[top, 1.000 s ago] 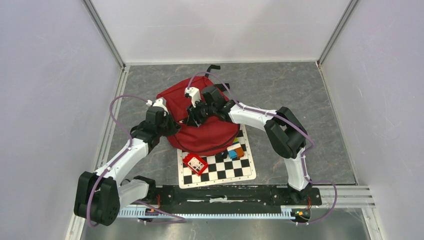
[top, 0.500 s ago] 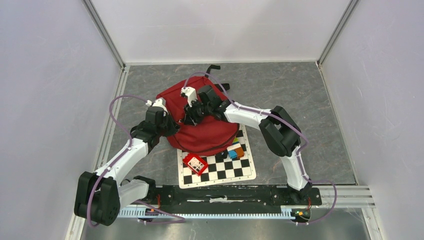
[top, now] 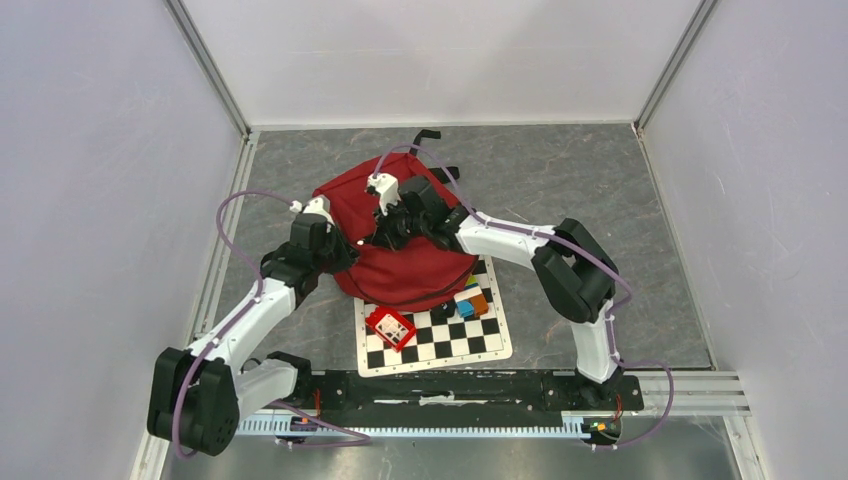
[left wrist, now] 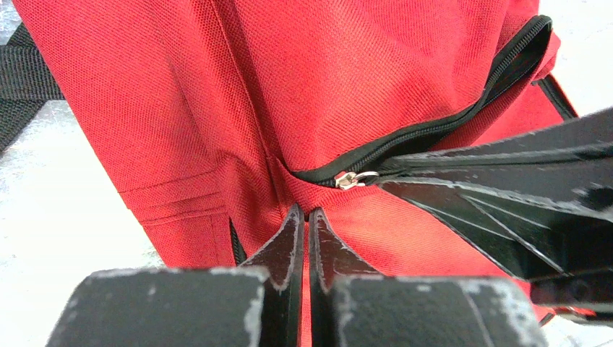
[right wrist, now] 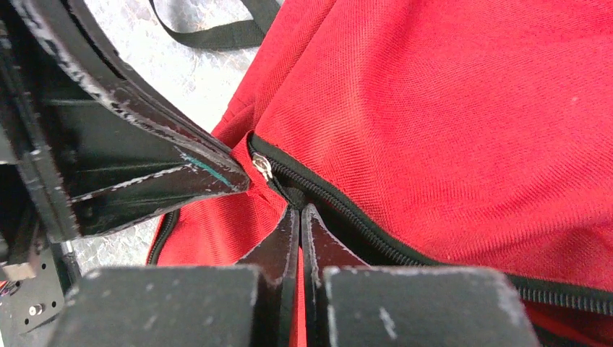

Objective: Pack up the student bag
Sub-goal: Zip the student bag at the center of the board.

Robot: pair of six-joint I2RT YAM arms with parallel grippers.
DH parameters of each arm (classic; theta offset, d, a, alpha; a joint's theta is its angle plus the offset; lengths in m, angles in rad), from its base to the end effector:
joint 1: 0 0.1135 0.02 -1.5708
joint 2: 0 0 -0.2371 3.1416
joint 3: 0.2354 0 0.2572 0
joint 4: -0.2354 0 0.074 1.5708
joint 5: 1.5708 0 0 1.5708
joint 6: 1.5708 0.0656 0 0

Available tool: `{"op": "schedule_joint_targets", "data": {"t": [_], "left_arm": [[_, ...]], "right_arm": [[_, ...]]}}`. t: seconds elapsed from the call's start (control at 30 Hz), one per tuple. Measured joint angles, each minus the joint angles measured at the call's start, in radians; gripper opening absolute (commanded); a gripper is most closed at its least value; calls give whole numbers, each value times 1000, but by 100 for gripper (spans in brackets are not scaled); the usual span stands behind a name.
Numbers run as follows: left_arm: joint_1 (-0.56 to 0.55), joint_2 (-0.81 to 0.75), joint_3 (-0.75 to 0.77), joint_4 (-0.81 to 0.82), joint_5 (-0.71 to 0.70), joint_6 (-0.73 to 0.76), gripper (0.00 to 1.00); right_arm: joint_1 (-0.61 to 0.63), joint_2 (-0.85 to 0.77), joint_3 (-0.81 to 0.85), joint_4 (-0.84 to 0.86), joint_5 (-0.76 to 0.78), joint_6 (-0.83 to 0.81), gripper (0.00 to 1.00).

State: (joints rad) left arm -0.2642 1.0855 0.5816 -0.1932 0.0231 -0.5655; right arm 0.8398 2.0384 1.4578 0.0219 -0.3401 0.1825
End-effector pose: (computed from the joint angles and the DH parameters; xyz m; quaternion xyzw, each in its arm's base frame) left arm 0.2548 -0.0705 0.1654 -0.1311 0.8965 -0.1801 0.3830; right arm 0.3069 0.3750 0.1661 -0.3559 0.7894 0.3628 0.3443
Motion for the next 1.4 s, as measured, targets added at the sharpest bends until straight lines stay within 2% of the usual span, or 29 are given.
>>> {"op": "schedule_joint_targets", "data": {"t": [0.23,0.53,0.97,1.4], "left_arm": [[-2,-23,-1,0,-9,-9,2],[-1,-23,-10,-5,-24,-21,2],[3,-28,-10,-23,-43,-22,2],[25,-29,-10,-29,-34,-40,2]], "right_arm": [[10,-87,-55,-4,151,-21,0],[5,-92,-56,-97,371,-73,0],[1,-113,-6,-240,592,-104,0],[-125,-83,57,-334,621,-110,0]]}}
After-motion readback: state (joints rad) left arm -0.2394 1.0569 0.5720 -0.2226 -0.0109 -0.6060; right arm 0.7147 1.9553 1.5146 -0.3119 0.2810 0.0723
